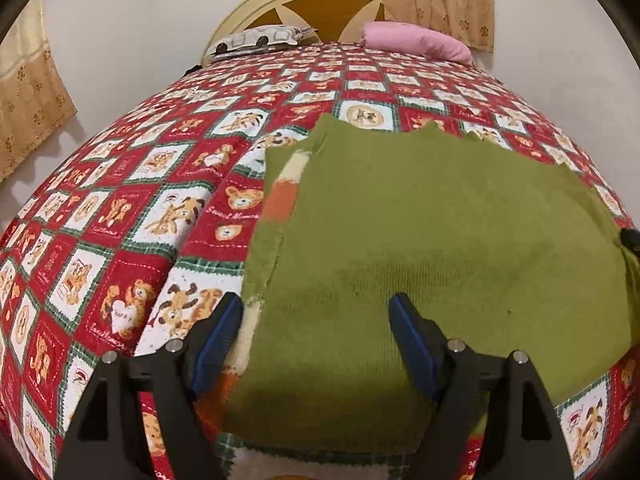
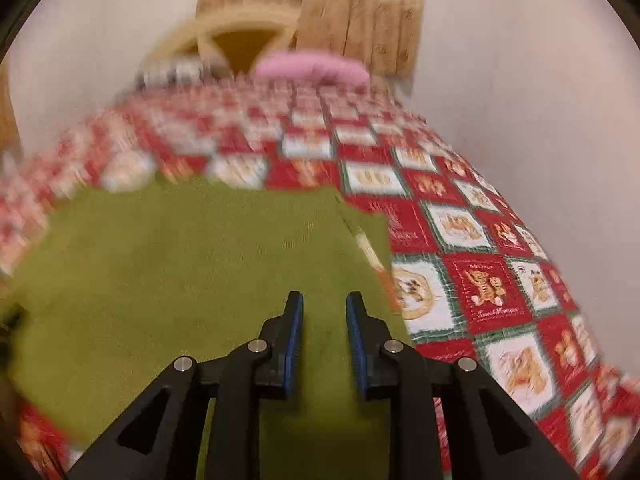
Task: Fold small clothes
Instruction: 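Lay the hem over the collar and open both grippers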
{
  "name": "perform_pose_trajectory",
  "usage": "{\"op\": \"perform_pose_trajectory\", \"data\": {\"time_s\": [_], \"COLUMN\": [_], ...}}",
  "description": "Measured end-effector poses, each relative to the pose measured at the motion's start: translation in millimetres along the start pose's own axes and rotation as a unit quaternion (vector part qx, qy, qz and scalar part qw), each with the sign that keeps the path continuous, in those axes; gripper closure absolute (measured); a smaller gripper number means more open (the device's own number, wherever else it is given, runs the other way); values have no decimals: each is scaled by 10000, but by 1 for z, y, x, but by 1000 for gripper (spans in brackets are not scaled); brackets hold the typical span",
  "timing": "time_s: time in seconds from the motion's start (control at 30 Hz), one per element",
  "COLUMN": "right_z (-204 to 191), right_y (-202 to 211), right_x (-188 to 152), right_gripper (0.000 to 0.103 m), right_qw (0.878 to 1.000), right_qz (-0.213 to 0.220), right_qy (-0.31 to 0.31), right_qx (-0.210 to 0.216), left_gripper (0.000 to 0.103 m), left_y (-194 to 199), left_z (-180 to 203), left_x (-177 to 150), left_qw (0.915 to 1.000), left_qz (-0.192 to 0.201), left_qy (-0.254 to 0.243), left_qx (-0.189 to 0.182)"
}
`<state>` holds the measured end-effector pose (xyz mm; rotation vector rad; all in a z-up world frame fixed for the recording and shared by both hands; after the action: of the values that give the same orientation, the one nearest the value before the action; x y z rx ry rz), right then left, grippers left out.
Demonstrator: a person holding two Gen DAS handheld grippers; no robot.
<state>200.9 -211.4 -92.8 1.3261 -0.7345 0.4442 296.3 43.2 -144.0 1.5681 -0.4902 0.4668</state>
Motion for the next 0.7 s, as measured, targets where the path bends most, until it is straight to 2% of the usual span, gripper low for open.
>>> {"op": "perform_pose_trajectory", "data": {"time_s": [0.03, 0.2, 0.3, 0.33, 0.43, 0.57, 0.7], "right_z": [-12, -72, -92, -94, -89, -85, -86], "right_y": [12, 29, 11, 2, 0, -2, -2], "right_x": [-2, -28, -53, -60, -59, -58, -59], "right_gripper": [80, 80, 80, 80, 79, 79, 79], "right_qw": [9997, 9954, 9934, 9925, 9924, 9919, 9920], "right_qz": [48, -103, -357, -540, -548, -548, -533], "right_qy": [-32, 502, 792, 828, 684, 580, 575], "right_qx": [257, 803, 748, 714, 866, 985, 988], "left_gripper": [21, 19, 13, 12, 11, 10, 10], "left_y": [-1, -1, 2, 4, 16, 28, 38], "left_z": [0, 0, -5, -8, -23, -53, -63], "left_x": [-2, -4, -6, -8, -22, -50, -63], "left_qw": [10000, 10000, 9999, 9998, 9971, 9841, 9712], "left_qz": [-23, -23, -20, -14, 81, 97, 171], "left_qy": [19, 32, 149, 217, 670, 1615, 2145], "left_qx": [-1, 50, 31, -35, -361, -731, -1020]}}
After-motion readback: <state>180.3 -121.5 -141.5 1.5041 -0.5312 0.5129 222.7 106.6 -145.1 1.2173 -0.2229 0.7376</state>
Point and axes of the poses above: each gripper's, at about its wrist camera, not at the fingertips, and y roughly against the way its jaws point, z to its right, x to its top, the point moved 9 cm from there along -y, roughly the way its jaws point, and after that the axes turned 7 degrees about -z, right-handed, at the moved point
